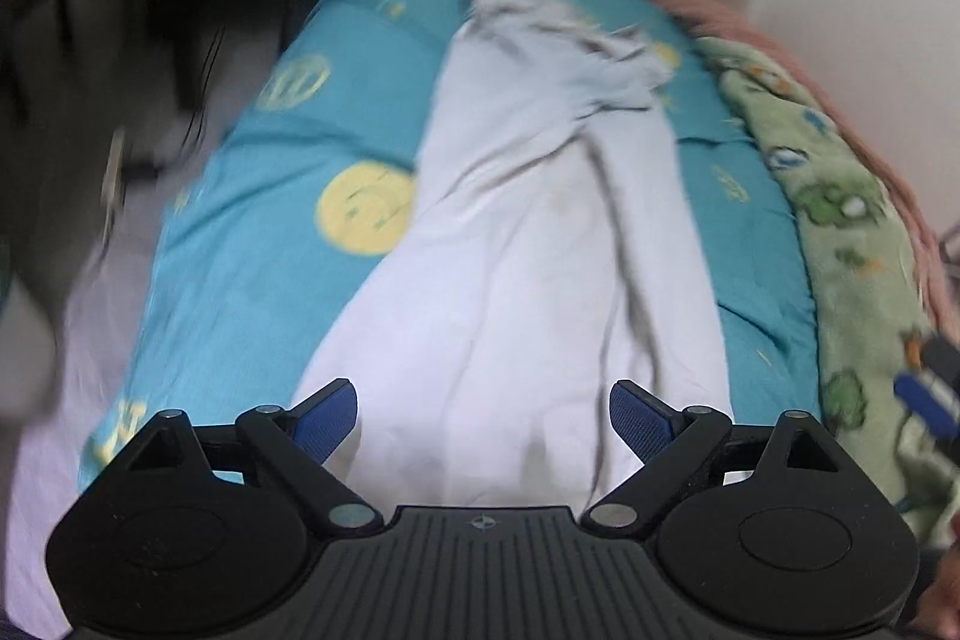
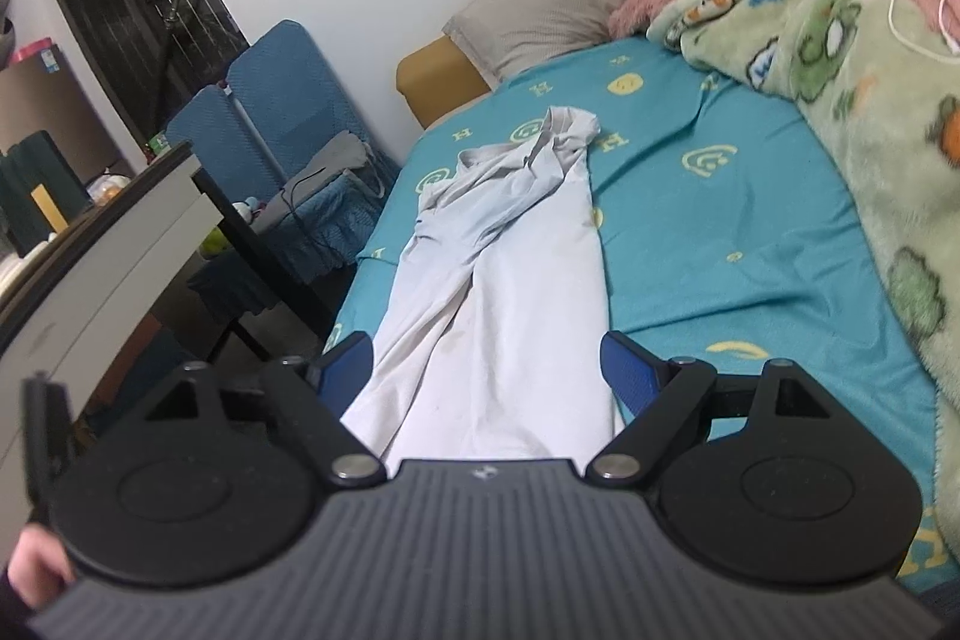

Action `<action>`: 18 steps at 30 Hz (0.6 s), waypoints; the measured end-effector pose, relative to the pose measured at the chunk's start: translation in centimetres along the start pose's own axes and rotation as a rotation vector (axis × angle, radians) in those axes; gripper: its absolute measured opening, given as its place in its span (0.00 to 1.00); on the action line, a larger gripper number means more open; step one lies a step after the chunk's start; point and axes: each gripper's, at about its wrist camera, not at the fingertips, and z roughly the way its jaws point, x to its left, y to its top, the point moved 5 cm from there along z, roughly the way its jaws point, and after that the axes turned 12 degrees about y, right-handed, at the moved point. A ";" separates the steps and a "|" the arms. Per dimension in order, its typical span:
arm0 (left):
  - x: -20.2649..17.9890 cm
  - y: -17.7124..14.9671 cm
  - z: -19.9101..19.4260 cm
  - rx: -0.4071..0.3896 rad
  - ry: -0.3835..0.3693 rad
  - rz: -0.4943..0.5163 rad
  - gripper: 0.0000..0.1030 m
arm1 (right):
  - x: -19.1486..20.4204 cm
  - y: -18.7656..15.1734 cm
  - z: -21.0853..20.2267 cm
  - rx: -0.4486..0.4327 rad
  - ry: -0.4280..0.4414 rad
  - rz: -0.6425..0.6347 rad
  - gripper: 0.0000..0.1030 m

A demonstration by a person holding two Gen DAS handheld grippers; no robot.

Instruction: Fold clothes

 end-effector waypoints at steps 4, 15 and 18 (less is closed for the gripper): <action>3.8 1.7 1.5 0.093 0.033 -0.099 0.79 | -0.4 -0.2 0.7 0.030 0.024 0.032 0.82; 5.7 0.0 4.9 0.250 0.194 -0.158 0.51 | -2.6 -0.8 2.6 0.093 0.017 0.151 0.82; 4.6 -0.5 5.0 0.251 0.226 -0.077 0.15 | -2.9 -0.8 3.0 0.102 0.010 0.170 0.82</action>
